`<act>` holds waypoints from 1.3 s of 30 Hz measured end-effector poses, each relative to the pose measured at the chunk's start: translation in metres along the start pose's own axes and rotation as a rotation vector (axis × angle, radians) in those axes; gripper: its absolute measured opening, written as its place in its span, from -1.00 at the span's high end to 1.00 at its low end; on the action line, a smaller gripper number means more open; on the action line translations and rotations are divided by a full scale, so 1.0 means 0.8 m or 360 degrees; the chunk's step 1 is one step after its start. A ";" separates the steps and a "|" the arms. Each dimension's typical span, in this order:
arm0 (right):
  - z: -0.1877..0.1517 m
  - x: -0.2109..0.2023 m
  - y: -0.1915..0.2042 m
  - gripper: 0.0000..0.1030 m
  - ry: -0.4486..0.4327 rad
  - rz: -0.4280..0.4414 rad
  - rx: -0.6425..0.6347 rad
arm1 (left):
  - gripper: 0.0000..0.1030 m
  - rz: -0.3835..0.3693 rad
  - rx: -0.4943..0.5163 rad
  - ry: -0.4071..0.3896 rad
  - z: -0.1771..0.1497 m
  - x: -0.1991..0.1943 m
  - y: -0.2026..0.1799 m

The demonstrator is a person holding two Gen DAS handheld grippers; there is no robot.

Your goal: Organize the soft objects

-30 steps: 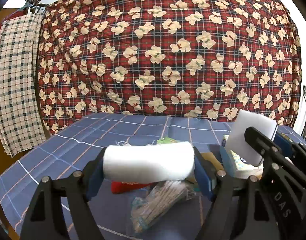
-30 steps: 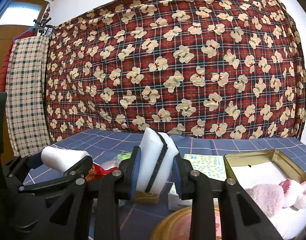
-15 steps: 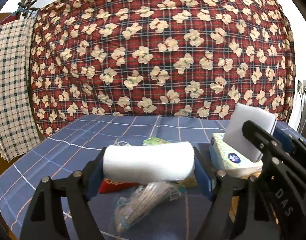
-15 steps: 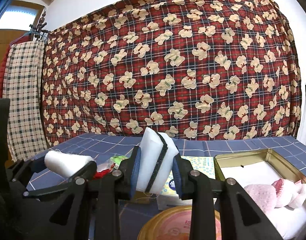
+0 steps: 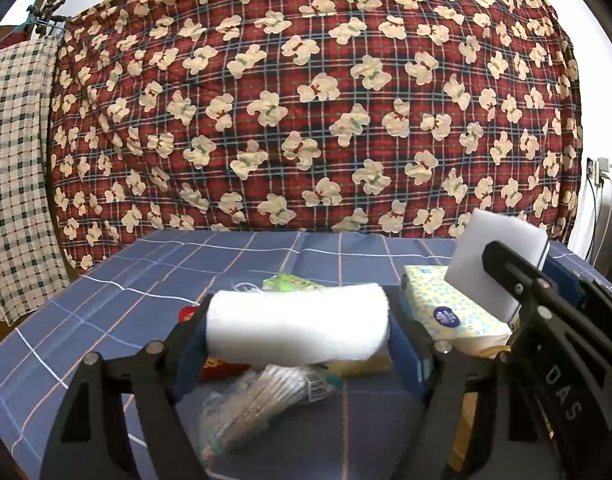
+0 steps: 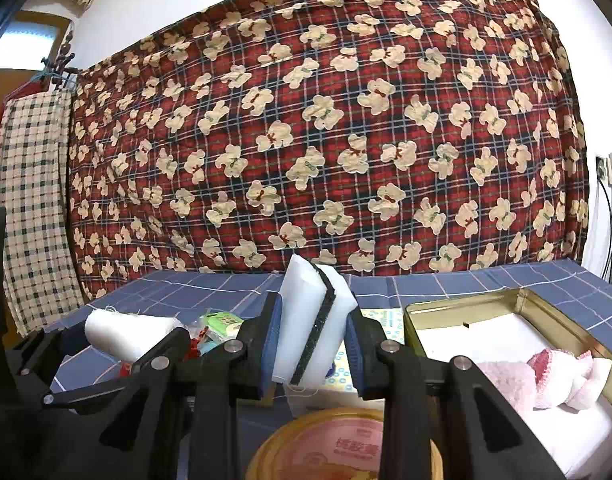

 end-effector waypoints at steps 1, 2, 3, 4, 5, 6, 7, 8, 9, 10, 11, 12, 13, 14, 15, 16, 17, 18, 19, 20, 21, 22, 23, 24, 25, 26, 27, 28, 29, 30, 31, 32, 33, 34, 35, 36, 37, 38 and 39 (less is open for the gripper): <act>0.000 -0.001 -0.002 0.37 0.0000 -0.0006 0.0005 | -0.53 -0.0004 0.0002 -0.0001 0.000 0.000 -0.003; 0.000 -0.001 -0.004 0.37 0.0000 -0.0013 0.0005 | -0.53 -0.0006 0.0003 -0.0002 0.000 -0.001 -0.004; 0.000 -0.002 -0.005 0.37 -0.0002 -0.0026 0.0000 | -0.53 -0.0008 0.0003 -0.0002 0.000 -0.001 -0.006; 0.001 -0.003 -0.006 0.37 -0.0005 -0.0032 -0.0002 | -0.53 -0.0010 0.0001 -0.0002 0.000 -0.001 -0.007; 0.001 -0.005 -0.008 0.37 -0.0011 -0.0039 -0.0001 | -0.53 -0.0009 0.0000 -0.0002 0.000 -0.001 -0.007; 0.002 -0.006 -0.010 0.37 -0.0017 -0.0042 0.0003 | -0.53 -0.0009 0.0000 -0.0002 0.000 -0.001 -0.007; 0.002 -0.008 -0.012 0.37 -0.0022 -0.0043 0.0008 | -0.53 -0.0011 0.0000 -0.0002 0.000 -0.001 -0.007; 0.002 -0.008 -0.014 0.37 -0.0023 -0.0045 0.0011 | -0.53 -0.0012 0.0002 -0.0001 0.000 -0.001 -0.007; 0.002 -0.009 -0.016 0.37 -0.0025 -0.0049 0.0014 | -0.53 -0.0014 0.0001 0.0002 0.000 -0.001 -0.010; 0.002 -0.010 -0.017 0.37 -0.0030 -0.0049 0.0020 | -0.53 -0.0015 -0.0002 0.0004 0.001 -0.001 -0.012; 0.003 -0.012 -0.018 0.37 -0.0035 -0.0048 0.0023 | -0.53 -0.0014 -0.0003 0.0003 0.001 -0.002 -0.012; 0.003 -0.012 -0.018 0.37 -0.0037 -0.0054 0.0020 | -0.53 -0.0013 -0.0003 0.0003 0.001 -0.002 -0.011; 0.003 -0.013 -0.019 0.37 -0.0040 -0.0060 0.0019 | -0.53 -0.0011 -0.0006 0.0003 0.001 -0.002 -0.014; 0.004 -0.014 -0.019 0.37 -0.0047 -0.0065 0.0019 | -0.53 -0.0013 -0.0006 0.0002 0.001 -0.002 -0.013; 0.004 -0.016 -0.020 0.37 -0.0053 -0.0068 0.0020 | -0.53 -0.0014 -0.0006 0.0002 0.001 -0.002 -0.013; 0.005 -0.017 -0.021 0.37 -0.0057 -0.0079 0.0017 | -0.53 -0.0016 -0.0003 0.0003 0.001 -0.002 -0.013; 0.005 -0.018 -0.022 0.37 -0.0063 -0.0088 0.0016 | -0.53 -0.0016 -0.0003 0.0001 0.001 -0.002 -0.012; 0.006 -0.019 -0.023 0.37 -0.0069 -0.0085 0.0018 | -0.53 -0.0019 -0.0005 0.0001 0.001 -0.003 -0.014; 0.006 -0.019 -0.024 0.37 -0.0069 -0.0089 0.0019 | -0.53 -0.0022 -0.0006 0.0003 0.001 -0.003 -0.014; 0.005 -0.020 -0.025 0.37 -0.0070 -0.0089 0.0025 | -0.53 -0.0025 -0.0007 0.0003 0.001 -0.003 -0.016; 0.005 -0.020 -0.026 0.37 -0.0070 -0.0089 0.0030 | -0.53 -0.0027 -0.0008 0.0003 0.000 -0.004 -0.018; 0.005 -0.020 -0.026 0.36 -0.0070 -0.0091 0.0031 | -0.53 -0.0031 -0.0012 0.0003 0.000 -0.005 -0.020; 0.006 -0.021 -0.026 0.36 -0.0075 -0.0092 0.0030 | -0.53 -0.0034 -0.0018 0.0002 0.000 -0.006 -0.022; 0.006 -0.020 -0.026 0.36 -0.0079 -0.0090 0.0026 | -0.53 -0.0037 -0.0022 0.0001 0.000 -0.006 -0.024; 0.006 -0.021 -0.027 0.36 -0.0083 -0.0093 0.0022 | -0.53 -0.0042 -0.0026 0.0001 0.000 -0.007 -0.024; 0.006 -0.022 -0.027 0.36 -0.0086 -0.0096 0.0018 | -0.53 -0.0047 -0.0030 -0.0001 0.001 -0.007 -0.026; 0.006 -0.022 -0.027 0.36 -0.0089 -0.0096 0.0016 | -0.53 -0.0053 -0.0034 -0.0001 0.001 -0.008 -0.027; 0.006 -0.022 -0.027 0.36 -0.0087 -0.0096 0.0017 | -0.53 -0.0062 -0.0036 0.0000 0.001 -0.008 -0.029; 0.006 -0.022 -0.027 0.36 -0.0086 -0.0099 0.0017 | -0.53 -0.0066 -0.0039 0.0002 0.001 -0.007 -0.030; 0.006 -0.022 -0.027 0.36 -0.0085 -0.0098 0.0019 | -0.53 -0.0073 -0.0043 0.0005 0.001 -0.007 -0.031; 0.006 -0.023 -0.027 0.36 -0.0090 -0.0096 0.0020 | -0.53 -0.0082 -0.0043 0.0010 0.001 -0.006 -0.032; 0.007 -0.024 -0.027 0.36 -0.0095 -0.0102 0.0018 | -0.53 -0.0085 -0.0041 0.0015 0.001 -0.005 -0.034; 0.007 -0.025 -0.027 0.36 -0.0101 -0.0108 0.0016 | -0.53 -0.0088 -0.0042 0.0019 0.001 -0.005 -0.034; 0.008 -0.028 -0.027 0.36 -0.0109 -0.0111 0.0015 | -0.53 -0.0097 -0.0044 0.0025 0.001 -0.004 -0.035; 0.009 -0.029 -0.027 0.36 -0.0116 -0.0112 0.0016 | -0.53 -0.0102 -0.0049 0.0029 0.000 -0.004 -0.035; 0.010 -0.032 -0.027 0.36 -0.0129 -0.0108 0.0018 | -0.53 -0.0106 -0.0056 0.0033 0.001 -0.003 -0.035; 0.010 -0.033 -0.028 0.36 -0.0137 -0.0108 0.0019 | -0.53 -0.0105 -0.0059 0.0033 0.001 -0.003 -0.035; 0.011 -0.035 -0.028 0.36 -0.0149 -0.0109 0.0018 | -0.53 -0.0105 -0.0059 0.0033 0.001 -0.003 -0.035; 0.012 -0.036 -0.027 0.36 -0.0155 -0.0103 0.0015 | -0.53 -0.0109 -0.0059 0.0034 0.001 -0.003 -0.035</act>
Point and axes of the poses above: each gripper's, at about its wrist camera, not at the fingertips, and x roughly the way its jaws point, y to its left, z to its top, the point moved 6 cm from there along x, roughly the way its jaws point, and after that the axes turned 11 degrees about z, right-handed, at the moved point
